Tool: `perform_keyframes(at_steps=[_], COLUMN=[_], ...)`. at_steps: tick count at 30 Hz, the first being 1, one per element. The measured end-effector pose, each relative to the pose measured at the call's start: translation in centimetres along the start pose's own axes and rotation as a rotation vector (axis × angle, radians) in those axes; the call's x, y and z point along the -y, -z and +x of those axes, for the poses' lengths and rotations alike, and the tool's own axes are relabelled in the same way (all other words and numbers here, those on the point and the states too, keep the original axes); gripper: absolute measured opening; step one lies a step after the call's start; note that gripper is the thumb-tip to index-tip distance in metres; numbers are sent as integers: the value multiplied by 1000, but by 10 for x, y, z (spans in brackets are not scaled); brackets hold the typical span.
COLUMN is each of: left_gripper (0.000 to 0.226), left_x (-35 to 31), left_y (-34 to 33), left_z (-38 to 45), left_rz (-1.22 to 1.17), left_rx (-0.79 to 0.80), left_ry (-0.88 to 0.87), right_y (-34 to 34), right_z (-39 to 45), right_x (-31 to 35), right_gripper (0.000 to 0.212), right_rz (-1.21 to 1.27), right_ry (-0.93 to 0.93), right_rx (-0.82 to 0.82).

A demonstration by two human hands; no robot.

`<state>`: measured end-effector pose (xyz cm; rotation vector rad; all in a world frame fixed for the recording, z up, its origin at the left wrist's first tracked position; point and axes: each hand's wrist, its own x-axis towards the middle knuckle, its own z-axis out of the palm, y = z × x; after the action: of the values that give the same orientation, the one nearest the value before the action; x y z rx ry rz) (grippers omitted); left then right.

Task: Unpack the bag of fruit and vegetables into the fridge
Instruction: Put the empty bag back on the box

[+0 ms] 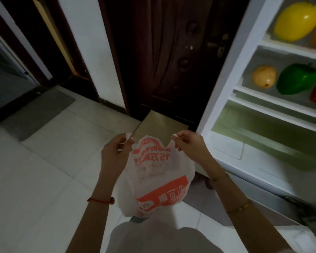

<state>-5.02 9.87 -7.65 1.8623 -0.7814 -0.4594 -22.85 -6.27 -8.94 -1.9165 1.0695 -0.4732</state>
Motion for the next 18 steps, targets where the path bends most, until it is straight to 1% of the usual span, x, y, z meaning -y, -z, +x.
perform_keyframes(at_steps=[2, 6, 10, 12, 14, 18], left_gripper=[15, 14, 24, 22, 25, 5], left_x=[4, 10, 17, 25, 30, 41], left_y=[6, 13, 11, 5, -3, -24], left_z=[27, 77, 119, 139, 158, 192], left_rz=[-18, 15, 53, 58, 71, 65], left_rx=[30, 130, 220, 252, 252, 246], left_ry=[6, -17, -32, -26, 0, 71], right_y=[-13, -31, -41, -44, -46, -57], right_z=[27, 72, 118, 141, 165, 205], right_x=[8, 25, 31, 30, 29, 19], right_gripper=[21, 18, 22, 19, 15, 17], right_rz=[-33, -70, -130, -185, -221, -327], right_ry=[0, -17, -43, -27, -29, -55], right_rx=[-3, -39, -87, -115, -134, -108])
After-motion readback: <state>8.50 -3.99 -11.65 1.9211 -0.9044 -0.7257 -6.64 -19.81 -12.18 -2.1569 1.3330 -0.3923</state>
